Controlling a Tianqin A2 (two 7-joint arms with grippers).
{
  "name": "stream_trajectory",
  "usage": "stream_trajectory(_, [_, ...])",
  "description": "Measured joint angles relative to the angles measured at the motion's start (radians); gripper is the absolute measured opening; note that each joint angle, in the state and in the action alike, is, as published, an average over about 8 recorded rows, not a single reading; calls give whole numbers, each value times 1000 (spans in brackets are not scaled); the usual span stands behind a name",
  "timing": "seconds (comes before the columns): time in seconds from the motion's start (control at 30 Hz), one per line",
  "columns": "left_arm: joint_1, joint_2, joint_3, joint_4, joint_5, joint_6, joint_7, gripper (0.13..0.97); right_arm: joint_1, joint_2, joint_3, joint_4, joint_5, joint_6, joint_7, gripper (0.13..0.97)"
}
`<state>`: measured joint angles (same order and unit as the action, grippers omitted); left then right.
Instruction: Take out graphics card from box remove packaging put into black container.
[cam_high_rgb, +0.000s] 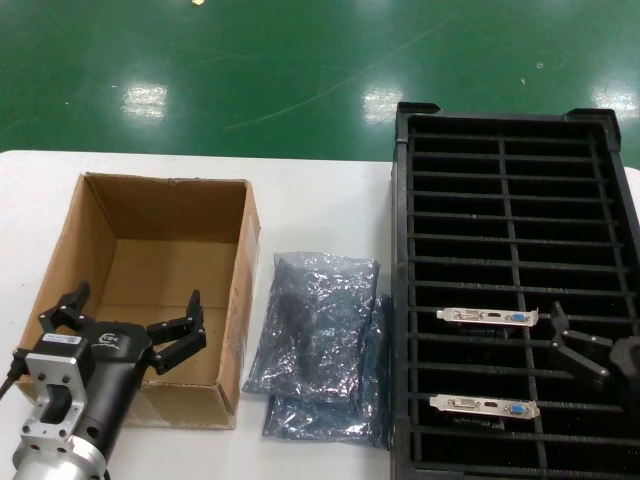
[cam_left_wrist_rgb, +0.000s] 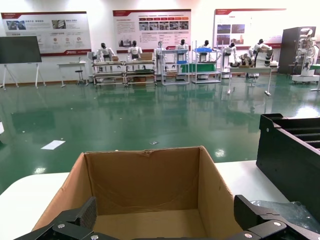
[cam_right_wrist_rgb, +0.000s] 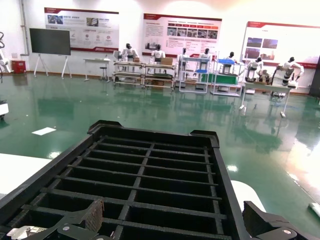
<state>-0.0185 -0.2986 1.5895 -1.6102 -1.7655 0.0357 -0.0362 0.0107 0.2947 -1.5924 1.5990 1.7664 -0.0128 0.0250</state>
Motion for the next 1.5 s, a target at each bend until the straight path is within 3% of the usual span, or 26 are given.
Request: stream_trajectory(1.5, [0, 0, 0, 0, 0, 0, 0, 966, 0, 0, 0, 0, 0, 0, 0, 966])
